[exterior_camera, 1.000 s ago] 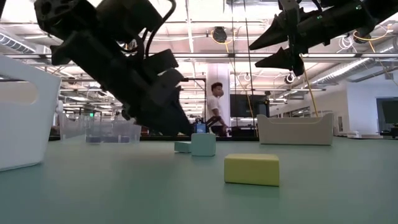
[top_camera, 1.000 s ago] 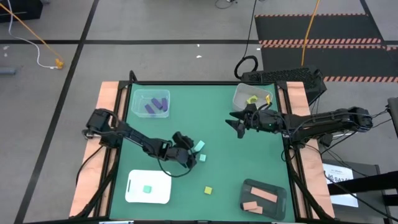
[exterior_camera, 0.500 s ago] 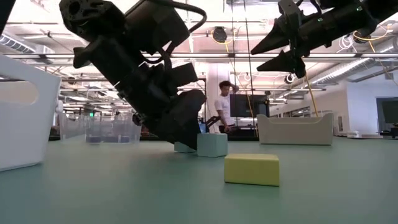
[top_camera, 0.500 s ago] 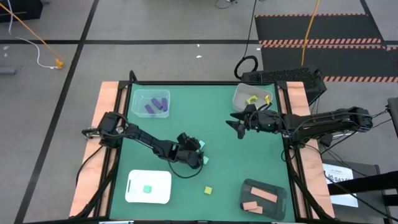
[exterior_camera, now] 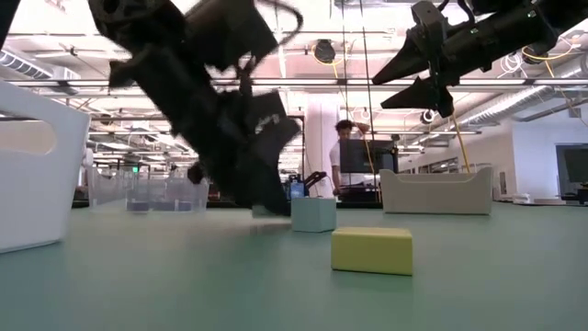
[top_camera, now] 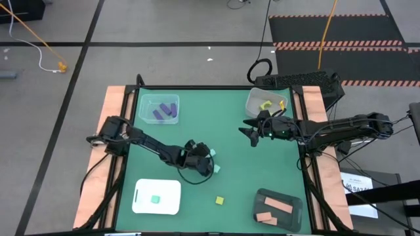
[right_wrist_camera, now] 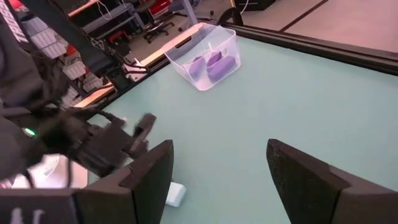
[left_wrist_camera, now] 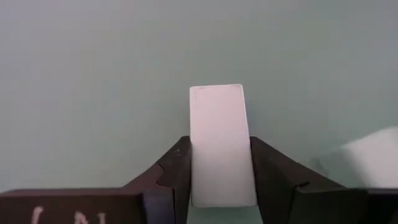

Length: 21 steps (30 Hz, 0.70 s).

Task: Sort & place blocks by color
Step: Put the top light blue block into the white bin

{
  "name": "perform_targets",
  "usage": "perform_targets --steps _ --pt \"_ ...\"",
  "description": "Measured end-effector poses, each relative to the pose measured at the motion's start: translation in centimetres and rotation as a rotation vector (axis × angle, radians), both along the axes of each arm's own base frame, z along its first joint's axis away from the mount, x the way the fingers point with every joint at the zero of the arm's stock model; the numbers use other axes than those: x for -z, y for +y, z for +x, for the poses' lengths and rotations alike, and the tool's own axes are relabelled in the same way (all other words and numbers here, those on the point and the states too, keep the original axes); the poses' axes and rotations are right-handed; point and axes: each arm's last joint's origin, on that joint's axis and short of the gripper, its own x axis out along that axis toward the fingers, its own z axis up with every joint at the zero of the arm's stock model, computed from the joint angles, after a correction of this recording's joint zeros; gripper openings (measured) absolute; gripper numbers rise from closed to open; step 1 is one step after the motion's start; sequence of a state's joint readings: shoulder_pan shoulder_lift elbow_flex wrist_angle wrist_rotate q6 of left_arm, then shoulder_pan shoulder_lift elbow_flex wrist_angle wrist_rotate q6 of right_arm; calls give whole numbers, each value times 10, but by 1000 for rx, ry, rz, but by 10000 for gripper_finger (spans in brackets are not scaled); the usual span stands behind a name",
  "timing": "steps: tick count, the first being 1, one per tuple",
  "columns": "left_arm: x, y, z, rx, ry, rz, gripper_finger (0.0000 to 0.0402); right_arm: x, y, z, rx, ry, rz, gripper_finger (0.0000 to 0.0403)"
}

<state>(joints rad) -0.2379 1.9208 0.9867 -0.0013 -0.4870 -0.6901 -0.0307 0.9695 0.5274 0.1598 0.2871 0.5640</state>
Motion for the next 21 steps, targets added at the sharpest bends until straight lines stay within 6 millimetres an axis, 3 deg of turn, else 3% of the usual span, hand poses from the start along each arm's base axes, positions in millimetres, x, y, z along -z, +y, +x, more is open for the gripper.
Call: perform_targets --steps 6,11,16,21 --pt "-57 5 -1 14 -197 0 128 1 0 0 -1 12 1 249" --pt "-129 0 -7 139 -513 91 128 1 0 0 -1 12 1 249" --pt "-189 -7 -25 232 -785 257 128 1 0 -1 14 2 39 249" --pt "-219 -14 -41 271 -920 367 128 1 0 0 31 -16 90 249"
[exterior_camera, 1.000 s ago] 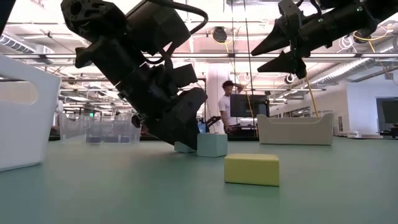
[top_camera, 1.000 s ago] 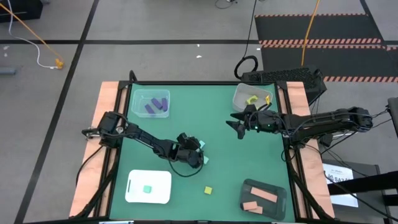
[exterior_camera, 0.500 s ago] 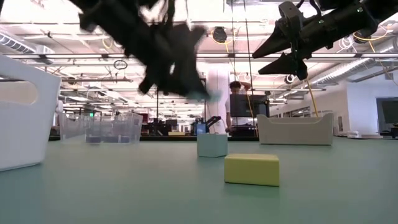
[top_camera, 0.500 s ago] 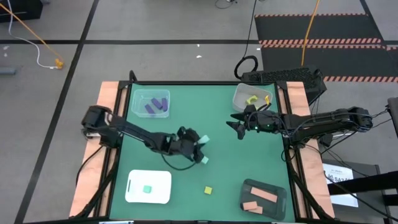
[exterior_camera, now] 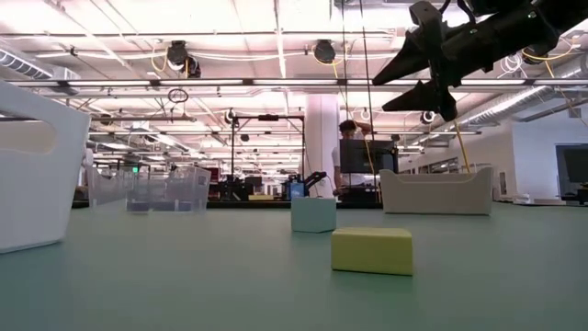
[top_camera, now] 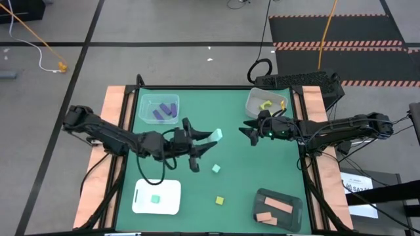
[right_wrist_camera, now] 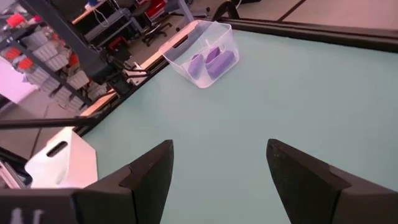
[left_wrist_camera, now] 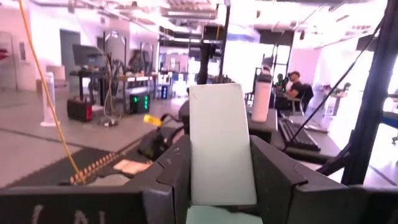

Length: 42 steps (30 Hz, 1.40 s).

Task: Sort & place blocks by color
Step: Put the top light blue block into the white bin

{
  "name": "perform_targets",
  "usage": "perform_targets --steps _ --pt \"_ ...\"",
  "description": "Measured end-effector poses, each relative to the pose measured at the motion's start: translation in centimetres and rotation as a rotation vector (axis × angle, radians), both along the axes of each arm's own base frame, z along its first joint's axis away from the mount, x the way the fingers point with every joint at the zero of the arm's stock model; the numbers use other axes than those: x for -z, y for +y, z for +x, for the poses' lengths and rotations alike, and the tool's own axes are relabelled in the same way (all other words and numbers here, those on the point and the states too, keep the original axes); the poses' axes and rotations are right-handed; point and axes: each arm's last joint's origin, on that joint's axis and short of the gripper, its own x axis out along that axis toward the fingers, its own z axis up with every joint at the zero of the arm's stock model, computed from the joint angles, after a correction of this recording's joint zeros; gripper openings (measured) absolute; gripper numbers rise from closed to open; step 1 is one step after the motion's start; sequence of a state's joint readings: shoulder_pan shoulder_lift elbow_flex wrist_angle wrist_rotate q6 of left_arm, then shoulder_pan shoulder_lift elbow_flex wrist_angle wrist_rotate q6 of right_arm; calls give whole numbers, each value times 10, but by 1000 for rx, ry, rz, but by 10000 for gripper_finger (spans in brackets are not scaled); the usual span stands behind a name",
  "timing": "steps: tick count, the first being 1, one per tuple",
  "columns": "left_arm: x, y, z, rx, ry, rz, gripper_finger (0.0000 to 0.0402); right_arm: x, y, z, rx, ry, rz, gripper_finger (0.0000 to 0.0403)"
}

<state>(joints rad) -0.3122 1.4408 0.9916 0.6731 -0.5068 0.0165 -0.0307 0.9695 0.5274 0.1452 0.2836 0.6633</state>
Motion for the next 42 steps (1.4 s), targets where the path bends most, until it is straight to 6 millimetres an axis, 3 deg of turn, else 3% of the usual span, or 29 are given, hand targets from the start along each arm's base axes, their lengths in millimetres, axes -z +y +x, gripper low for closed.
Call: perform_targets --steps 10,15,18,23,29,35,39,42 --pt "-4 -8 -4 27 -41 -16 128 0 0 0 11 -10 29 249" --pt "1 -17 -5 140 -6 -148 128 0 0 0 3 -10 32 249" --pt "14 -30 -7 276 112 -266 128 0 2 1 -59 -12 57 249" --pt "42 -53 -19 339 401 -450 128 0 4 1 -119 -6 52 249" --pt "68 -98 -57 413 740 -713 128 0 4 1 -121 -9 44 249" --pt "91 -125 -102 292 1033 -810 128 0 4 1 -146 -5 36 249" --pt "110 -122 -120 80 1197 -811 128 0 5 1 -183 -6 51 249" --pt "114 -117 -126 4 1241 -779 128 0 6 1 -202 -7 60 249"
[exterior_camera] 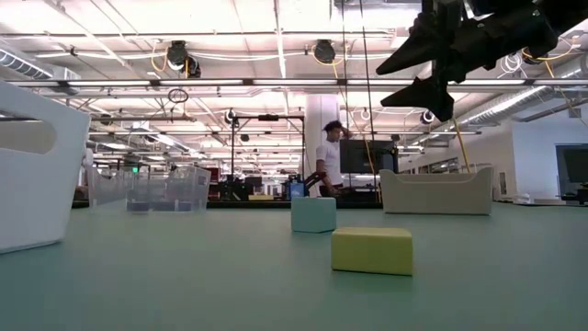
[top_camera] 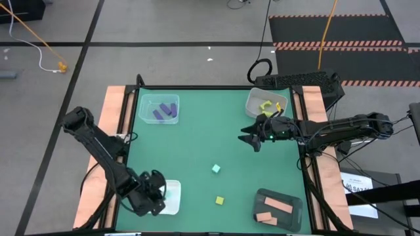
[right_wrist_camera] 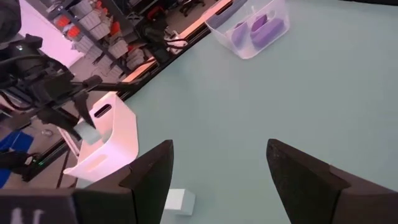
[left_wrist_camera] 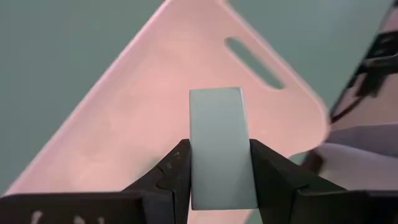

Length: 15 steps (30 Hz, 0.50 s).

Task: Sort & place blocks by color
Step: Put the top light blue block into the white bin, then put the light blue block into the white bin

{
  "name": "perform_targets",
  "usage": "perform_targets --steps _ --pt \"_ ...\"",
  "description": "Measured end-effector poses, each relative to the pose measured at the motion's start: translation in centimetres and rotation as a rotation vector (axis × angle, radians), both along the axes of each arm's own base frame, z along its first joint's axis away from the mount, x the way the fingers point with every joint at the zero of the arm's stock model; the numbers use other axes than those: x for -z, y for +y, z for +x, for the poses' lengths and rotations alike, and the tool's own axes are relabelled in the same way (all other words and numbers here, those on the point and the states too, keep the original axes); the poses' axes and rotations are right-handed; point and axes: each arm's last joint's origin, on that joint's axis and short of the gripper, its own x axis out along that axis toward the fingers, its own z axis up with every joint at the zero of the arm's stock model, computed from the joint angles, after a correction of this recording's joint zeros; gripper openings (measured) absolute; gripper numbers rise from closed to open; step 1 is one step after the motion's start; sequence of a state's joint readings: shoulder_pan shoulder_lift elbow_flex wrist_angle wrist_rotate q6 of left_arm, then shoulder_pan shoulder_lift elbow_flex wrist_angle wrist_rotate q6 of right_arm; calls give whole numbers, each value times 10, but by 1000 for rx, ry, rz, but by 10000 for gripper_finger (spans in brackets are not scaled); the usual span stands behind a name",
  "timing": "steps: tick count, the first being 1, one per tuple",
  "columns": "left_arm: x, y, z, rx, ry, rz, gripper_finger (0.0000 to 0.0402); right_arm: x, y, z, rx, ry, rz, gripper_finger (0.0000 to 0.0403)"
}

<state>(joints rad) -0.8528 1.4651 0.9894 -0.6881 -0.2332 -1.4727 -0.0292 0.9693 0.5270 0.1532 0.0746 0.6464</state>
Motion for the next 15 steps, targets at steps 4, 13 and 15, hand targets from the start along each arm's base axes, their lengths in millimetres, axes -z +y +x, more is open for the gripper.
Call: perform_targets --steps 4,13,15 --pt "3 7 -1 1 48 48 128 1 6 1 -27 5 0 249" --pt "5 16 -1 14 148 63 298 21 30 16 -101 74 3 249" --pt "5 16 -1 38 158 54 332 26 35 22 -110 76 -19 249"
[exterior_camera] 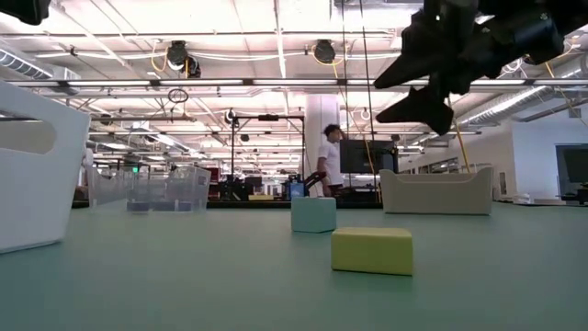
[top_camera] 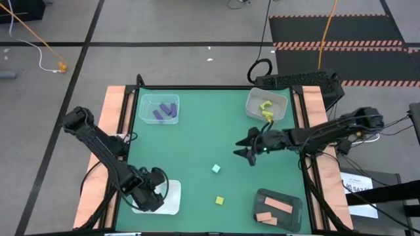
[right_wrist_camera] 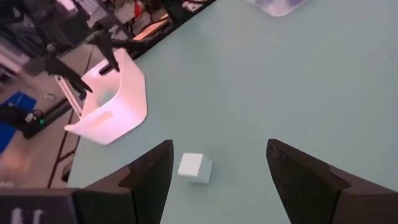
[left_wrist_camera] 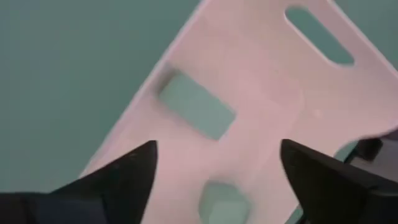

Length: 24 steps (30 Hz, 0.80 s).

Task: Sort & place blocks by color
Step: Put the light blue block into the white bin

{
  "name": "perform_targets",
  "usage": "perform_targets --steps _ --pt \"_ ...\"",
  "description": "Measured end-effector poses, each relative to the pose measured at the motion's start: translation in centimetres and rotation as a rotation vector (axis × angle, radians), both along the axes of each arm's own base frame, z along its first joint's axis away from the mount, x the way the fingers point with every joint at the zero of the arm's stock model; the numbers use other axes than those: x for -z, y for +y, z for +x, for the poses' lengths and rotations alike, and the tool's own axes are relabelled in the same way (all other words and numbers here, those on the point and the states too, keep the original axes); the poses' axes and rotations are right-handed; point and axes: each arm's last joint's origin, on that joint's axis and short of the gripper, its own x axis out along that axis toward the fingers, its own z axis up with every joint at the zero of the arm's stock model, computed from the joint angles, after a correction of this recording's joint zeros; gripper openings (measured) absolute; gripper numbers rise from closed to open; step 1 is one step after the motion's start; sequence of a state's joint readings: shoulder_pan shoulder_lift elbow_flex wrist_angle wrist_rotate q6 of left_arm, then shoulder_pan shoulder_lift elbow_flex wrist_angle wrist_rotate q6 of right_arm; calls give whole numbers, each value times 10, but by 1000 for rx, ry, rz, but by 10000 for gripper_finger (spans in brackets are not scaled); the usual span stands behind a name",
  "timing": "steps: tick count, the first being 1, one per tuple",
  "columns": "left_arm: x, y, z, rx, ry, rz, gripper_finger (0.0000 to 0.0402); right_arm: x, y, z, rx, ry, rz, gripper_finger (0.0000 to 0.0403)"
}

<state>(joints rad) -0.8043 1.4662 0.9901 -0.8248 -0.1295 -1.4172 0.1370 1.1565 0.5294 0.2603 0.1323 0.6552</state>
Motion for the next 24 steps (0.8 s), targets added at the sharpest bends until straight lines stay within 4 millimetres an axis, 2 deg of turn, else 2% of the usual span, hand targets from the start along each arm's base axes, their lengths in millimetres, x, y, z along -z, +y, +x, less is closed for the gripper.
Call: perform_targets --steps 4,7,15,20,24 --pt "0 -1 2 24 9 -32 375 9 10 13 -60 10 -65 249" --pt "-1 -1 2 32 16 -37 385 12 16 24 -80 31 -98 249" --pt "-1 -2 3 65 2 -38 361 21 36 66 -79 150 -185 249" --pt "-1 -2 3 101 -8 -32 347 31 47 82 -45 311 -268 249" --pt "-1 -2 3 132 -13 -19 338 39 58 94 -53 341 -254 249"
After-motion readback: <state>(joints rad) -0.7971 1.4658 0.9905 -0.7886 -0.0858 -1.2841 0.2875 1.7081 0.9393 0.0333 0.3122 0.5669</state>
